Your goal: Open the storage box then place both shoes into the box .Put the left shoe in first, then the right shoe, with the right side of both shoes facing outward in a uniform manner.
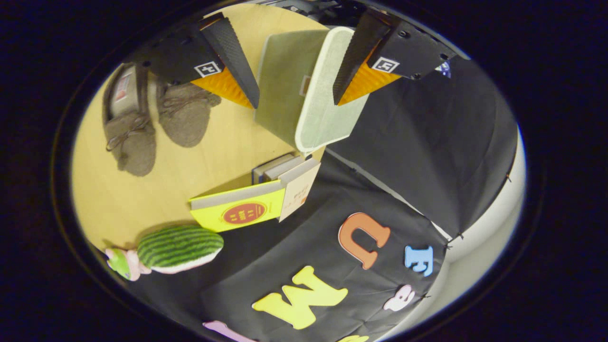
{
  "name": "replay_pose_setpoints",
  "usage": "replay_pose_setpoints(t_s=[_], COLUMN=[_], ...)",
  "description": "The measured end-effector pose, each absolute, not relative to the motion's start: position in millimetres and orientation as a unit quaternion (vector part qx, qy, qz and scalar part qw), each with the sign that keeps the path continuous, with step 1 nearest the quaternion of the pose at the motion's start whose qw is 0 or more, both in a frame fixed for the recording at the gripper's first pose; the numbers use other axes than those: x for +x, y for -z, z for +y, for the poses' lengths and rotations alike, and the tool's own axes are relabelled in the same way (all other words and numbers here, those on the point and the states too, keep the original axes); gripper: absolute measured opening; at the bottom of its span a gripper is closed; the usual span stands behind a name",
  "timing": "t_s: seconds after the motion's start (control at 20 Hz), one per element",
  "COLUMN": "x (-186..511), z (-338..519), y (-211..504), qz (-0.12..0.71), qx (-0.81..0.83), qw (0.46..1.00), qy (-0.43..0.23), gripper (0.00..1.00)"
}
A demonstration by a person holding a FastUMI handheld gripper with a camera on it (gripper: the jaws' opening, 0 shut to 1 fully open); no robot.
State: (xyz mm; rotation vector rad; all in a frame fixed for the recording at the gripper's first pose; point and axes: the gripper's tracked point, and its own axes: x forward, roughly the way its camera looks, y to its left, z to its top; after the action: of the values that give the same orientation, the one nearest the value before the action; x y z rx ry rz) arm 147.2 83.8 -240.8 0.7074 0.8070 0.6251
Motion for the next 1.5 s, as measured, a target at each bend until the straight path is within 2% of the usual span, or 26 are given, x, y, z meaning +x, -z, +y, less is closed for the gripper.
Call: replay_pose_setpoints(t_s=[0.25,0.3,0.35,0.45,0.55,0.6,0.7,0.95,1.2,1.5], x=[140.3,133.9,137.0,145.2,138.2,139.8,138.3,131.2,114.2,99.3], z=[118.8,126.3,128.6,126.8,132.6,131.9,130.8,139.0,161.6,202.5], y=[247.5,241.3,241.0,255.1,251.4,248.0,241.5,210.5,156.2,108.7], qz=[0.437,0.445,0.446,0.449,0.459,0.458,0.452,0.439,0.405,0.392], qx=[0.428,0.454,0.472,0.462,0.466,0.472,0.459,0.440,0.425,0.399], qw=[0.705,0.675,0.664,0.679,0.659,0.656,0.667,0.684,0.692,0.719], qy=[-0.359,-0.374,-0.371,-0.352,-0.371,-0.370,-0.375,-0.382,-0.419,-0.412], gripper=[0.96,0.90,0.80,0.60,0.45,0.28,0.08,0.05,0.06,0.06])
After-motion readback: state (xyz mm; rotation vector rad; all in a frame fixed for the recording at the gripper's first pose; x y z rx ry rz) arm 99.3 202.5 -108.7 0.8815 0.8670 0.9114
